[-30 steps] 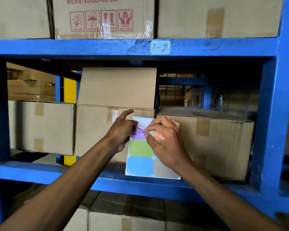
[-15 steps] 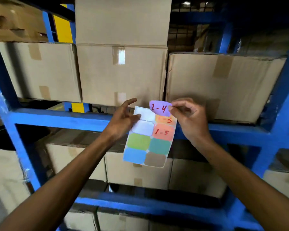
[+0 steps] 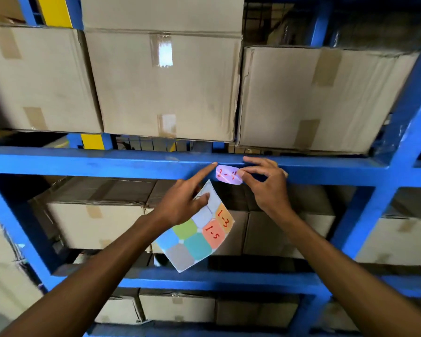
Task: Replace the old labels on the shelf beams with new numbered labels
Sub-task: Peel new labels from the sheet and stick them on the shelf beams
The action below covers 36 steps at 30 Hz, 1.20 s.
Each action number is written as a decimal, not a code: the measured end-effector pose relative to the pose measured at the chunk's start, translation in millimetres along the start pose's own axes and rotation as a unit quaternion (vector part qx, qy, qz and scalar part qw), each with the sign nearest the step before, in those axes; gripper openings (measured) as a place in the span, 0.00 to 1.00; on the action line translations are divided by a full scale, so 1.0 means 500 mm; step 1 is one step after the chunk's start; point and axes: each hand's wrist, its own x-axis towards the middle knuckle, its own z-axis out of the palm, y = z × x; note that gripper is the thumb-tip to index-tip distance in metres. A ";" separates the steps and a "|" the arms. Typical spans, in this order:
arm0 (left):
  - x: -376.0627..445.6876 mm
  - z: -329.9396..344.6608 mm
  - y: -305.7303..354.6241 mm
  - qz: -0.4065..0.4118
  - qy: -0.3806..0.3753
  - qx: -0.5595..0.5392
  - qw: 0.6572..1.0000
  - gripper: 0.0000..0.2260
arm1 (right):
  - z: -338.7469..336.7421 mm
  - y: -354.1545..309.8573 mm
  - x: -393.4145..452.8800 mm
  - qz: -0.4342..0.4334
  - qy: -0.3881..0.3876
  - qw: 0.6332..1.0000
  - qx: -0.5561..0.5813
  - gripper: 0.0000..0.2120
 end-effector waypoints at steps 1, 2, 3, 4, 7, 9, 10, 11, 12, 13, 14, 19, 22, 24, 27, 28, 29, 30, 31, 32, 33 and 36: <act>0.001 0.001 -0.005 0.008 -0.004 0.019 1.000 0.33 | 0.004 0.000 -0.001 -0.004 0.002 1.000 -0.010 0.06; 0.003 0.002 -0.008 0.014 -0.007 0.037 0.999 0.33 | 0.006 0.000 -0.001 -0.006 0.003 1.000 -0.017 0.06; 0.004 0.003 -0.011 0.018 -0.011 0.055 0.998 0.33 | 0.008 0.000 -0.001 -0.006 0.005 1.000 -0.021 0.06; 0.005 0.004 -0.014 0.018 -0.016 0.072 0.997 0.33 | 0.010 0.000 -0.001 -0.006 0.008 1.000 -0.025 0.06; 0.010 0.007 -0.021 0.022 -0.022 0.118 0.993 0.34 | 0.013 0.002 0.002 -0.005 0.010 0.999 -0.042 0.06; 0.015 0.008 -0.026 0.027 -0.023 0.141 0.989 0.34 | 0.015 0.005 0.003 -0.006 0.008 0.998 -0.056 0.06; 0.017 0.009 -0.028 0.030 -0.023 0.150 0.988 0.34 | 0.015 0.006 0.004 -0.007 0.006 0.998 -0.061 0.07; 0.019 0.010 -0.029 0.033 -0.026 0.156 0.987 0.34 | 0.016 0.007 0.004 -0.007 0.006 0.998 -0.064 0.07; 0.021 0.011 -0.030 0.032 -0.029 0.159 0.986 0.34 | 0.016 0.007 0.005 -0.007 0.007 0.998 -0.064 0.07; 0.023 0.012 -0.030 0.030 -0.033 0.162 0.986 0.34 | 0.016 0.007 0.005 -0.007 0.007 0.998 -0.062 0.07; 0.026 0.013 -0.031 0.028 -0.036 0.165 0.985 0.34 | 0.017 0.007 0.005 -0.007 0.008 0.998 -0.061 0.06; 0.037 0.017 -0.040 0.041 -0.029 0.210 0.976 0.36 | 0.022 0.007 0.005 -0.012 0.023 0.997 -0.069 0.06; 0.037 0.026 -0.055 0.058 -0.027 0.259 0.964 0.39 | 0.026 0.008 0.003 -0.012 0.028 0.997 -0.068 0.06; 0.037 0.029 -0.060 0.063 -0.023 0.279 0.958 0.40 | 0.027 0.007 0.002 -0.011 0.033 0.997 -0.066 0.06; 0.034 0.031 -0.062 0.072 -0.005 0.300 0.951 0.40 | 0.030 0.004 0.001 -0.013 0.044 0.997 -0.069 0.06; 0.033 0.032 -0.061 0.074 0.000 0.306 0.949 0.40 | 0.031 0.003 0.000 -0.013 0.047 0.996 -0.072 0.06; 0.032 0.032 -0.061 0.075 0.004 0.310 0.948 0.40 | 0.032 0.003 -0.001 -0.012 0.050 0.996 -0.073 0.06; 0.032 0.033 -0.060 0.075 0.006 0.314 0.946 0.40 | 0.033 0.002 -0.001 -0.012 0.053 0.996 -0.074 0.06; 0.031 0.033 -0.059 0.074 0.006 0.316 0.946 0.40 | 0.035 0.002 -0.002 -0.011 0.055 0.996 -0.075 0.06; 0.031 0.034 -0.059 0.073 0.006 0.318 0.945 0.40 | 0.036 0.002 -0.003 -0.011 0.059 0.995 -0.075 0.06; 0.032 0.034 -0.059 0.073 0.007 0.319 0.945 0.40 | 0.037 0.001 -0.003 -0.011 0.064 0.995 -0.077 0.06; 0.031 0.036 -0.059 0.073 0.007 0.320 0.945 0.40 | 0.043 0.002 -0.004 -0.014 0.077 0.993 -0.084 0.05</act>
